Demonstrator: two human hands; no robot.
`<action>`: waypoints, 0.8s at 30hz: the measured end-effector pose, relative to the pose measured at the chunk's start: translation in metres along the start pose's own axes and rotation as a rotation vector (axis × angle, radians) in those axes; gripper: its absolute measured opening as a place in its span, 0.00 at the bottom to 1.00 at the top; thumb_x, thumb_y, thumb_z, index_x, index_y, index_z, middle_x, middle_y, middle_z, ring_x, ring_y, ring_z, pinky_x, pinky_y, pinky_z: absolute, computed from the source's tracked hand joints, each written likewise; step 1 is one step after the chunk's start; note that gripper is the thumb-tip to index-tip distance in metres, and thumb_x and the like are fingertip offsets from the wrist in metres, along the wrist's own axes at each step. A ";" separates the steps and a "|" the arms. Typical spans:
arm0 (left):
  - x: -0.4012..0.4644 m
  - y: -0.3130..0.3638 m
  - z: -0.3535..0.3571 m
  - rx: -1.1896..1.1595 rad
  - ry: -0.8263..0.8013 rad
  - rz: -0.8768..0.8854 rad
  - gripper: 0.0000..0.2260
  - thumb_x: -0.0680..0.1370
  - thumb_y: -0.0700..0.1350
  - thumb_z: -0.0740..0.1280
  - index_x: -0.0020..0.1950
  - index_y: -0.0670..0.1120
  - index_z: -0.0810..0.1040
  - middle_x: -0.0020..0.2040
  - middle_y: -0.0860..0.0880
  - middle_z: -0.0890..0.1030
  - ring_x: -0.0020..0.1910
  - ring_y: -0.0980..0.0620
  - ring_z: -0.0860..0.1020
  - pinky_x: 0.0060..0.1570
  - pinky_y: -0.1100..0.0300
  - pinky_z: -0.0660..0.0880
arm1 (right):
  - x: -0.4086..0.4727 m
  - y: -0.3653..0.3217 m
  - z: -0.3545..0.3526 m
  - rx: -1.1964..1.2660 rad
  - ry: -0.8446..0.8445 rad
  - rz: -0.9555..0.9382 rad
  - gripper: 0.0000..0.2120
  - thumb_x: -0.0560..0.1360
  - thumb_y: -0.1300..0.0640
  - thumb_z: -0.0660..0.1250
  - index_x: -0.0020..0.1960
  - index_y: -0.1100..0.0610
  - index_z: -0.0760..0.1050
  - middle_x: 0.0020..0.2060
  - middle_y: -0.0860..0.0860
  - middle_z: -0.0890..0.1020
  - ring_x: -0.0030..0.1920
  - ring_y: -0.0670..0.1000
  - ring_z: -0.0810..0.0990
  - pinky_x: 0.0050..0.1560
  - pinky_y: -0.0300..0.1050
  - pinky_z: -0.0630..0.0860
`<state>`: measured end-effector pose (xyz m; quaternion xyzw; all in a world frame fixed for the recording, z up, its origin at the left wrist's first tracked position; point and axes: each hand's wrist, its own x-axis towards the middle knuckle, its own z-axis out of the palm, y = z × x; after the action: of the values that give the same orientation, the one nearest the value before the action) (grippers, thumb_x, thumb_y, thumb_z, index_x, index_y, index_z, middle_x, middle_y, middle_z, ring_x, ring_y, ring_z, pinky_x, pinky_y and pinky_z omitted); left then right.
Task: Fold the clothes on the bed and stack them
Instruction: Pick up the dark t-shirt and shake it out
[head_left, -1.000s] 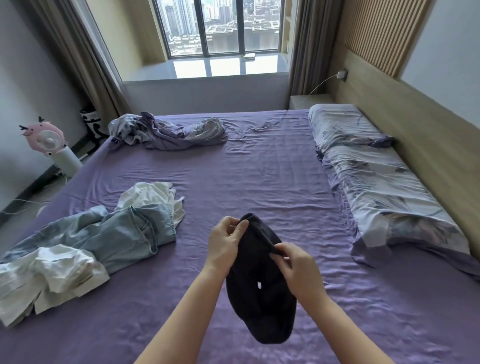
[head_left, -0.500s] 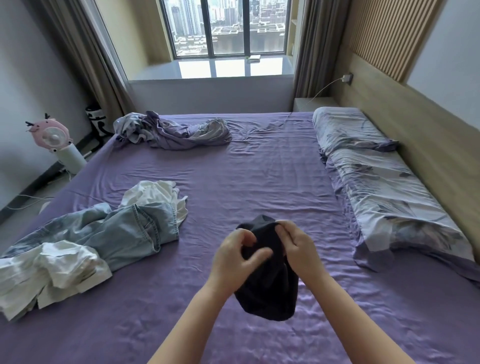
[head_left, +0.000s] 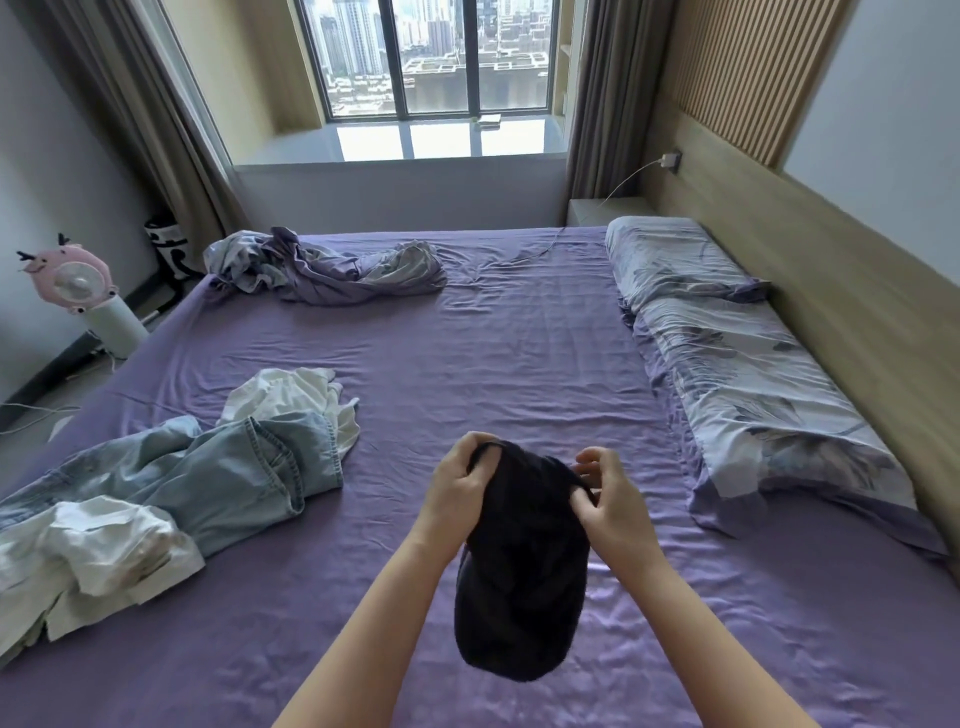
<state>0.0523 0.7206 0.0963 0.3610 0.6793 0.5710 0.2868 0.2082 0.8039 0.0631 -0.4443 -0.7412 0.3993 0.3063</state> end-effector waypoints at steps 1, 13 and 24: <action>-0.001 0.001 0.002 0.000 -0.006 0.005 0.08 0.78 0.37 0.63 0.45 0.49 0.77 0.41 0.54 0.79 0.41 0.60 0.75 0.50 0.63 0.70 | -0.003 -0.001 0.000 -0.025 0.014 -0.062 0.15 0.71 0.68 0.66 0.51 0.52 0.69 0.45 0.49 0.78 0.44 0.50 0.78 0.48 0.43 0.73; 0.006 0.002 -0.017 0.048 -0.013 0.071 0.06 0.75 0.39 0.69 0.43 0.50 0.80 0.41 0.52 0.83 0.42 0.58 0.79 0.48 0.63 0.74 | -0.013 -0.022 0.012 0.263 -0.168 -0.105 0.09 0.76 0.64 0.65 0.43 0.50 0.74 0.44 0.44 0.80 0.45 0.41 0.79 0.49 0.39 0.75; -0.009 -0.016 -0.020 0.252 -0.189 -0.006 0.25 0.68 0.51 0.74 0.64 0.54 0.72 0.55 0.57 0.77 0.55 0.63 0.75 0.54 0.69 0.69 | 0.008 -0.053 0.005 0.160 -0.068 -0.180 0.03 0.79 0.59 0.60 0.47 0.52 0.67 0.25 0.48 0.68 0.24 0.45 0.64 0.28 0.39 0.61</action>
<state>0.0389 0.7001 0.0838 0.4442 0.7165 0.4440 0.3034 0.1792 0.7946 0.1075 -0.3362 -0.7540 0.4427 0.3499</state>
